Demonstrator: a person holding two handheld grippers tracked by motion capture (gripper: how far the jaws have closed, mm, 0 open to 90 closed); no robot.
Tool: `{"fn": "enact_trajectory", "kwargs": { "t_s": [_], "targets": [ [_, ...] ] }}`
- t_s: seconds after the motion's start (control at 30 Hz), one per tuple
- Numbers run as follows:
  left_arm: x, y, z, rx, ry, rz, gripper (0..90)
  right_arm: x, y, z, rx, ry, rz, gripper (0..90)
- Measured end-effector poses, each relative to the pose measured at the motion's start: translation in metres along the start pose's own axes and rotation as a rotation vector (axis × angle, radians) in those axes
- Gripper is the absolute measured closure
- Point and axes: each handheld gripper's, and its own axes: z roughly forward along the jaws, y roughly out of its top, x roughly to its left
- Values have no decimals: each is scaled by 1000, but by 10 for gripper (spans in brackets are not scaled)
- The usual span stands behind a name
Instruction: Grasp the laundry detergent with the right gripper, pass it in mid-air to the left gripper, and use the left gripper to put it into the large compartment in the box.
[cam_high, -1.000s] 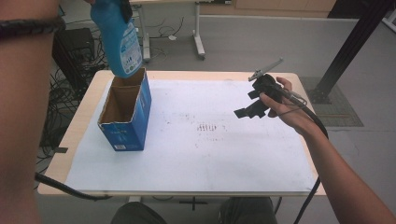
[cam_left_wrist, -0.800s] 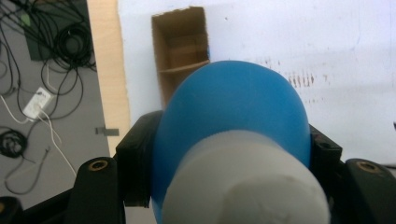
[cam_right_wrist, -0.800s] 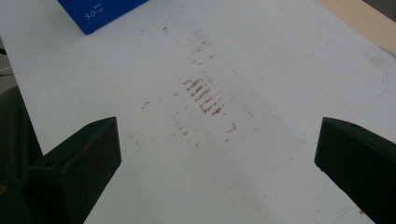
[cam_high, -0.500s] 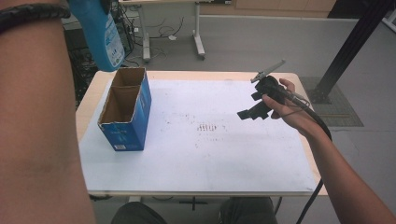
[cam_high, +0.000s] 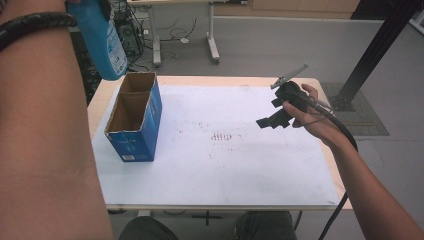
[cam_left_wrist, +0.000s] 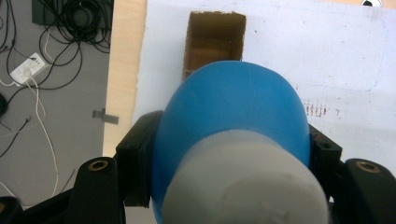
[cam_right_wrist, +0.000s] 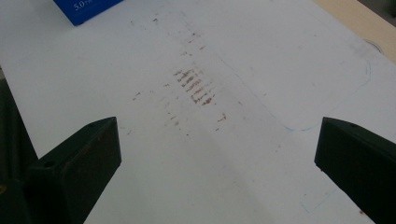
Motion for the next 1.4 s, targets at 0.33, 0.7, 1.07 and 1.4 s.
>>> {"fn": "enact_trajectory", "kwargs": {
  "t_s": [0.33,0.7,1.07,1.4],
  "targets": [
    [3,1,15,-1,6,-7,360,1,-2,1,7,-7,-5,5],
    [7,2,37,9,7,-9,360,1,-2,4,17,-7,-10,4],
    [12,1,67,18,1,-12,360,2,-4,9,31,-6,-13,4],
    [15,-2,91,52,-7,-6,360,3,-1,10,33,-3,-20,5]
  ]
}}
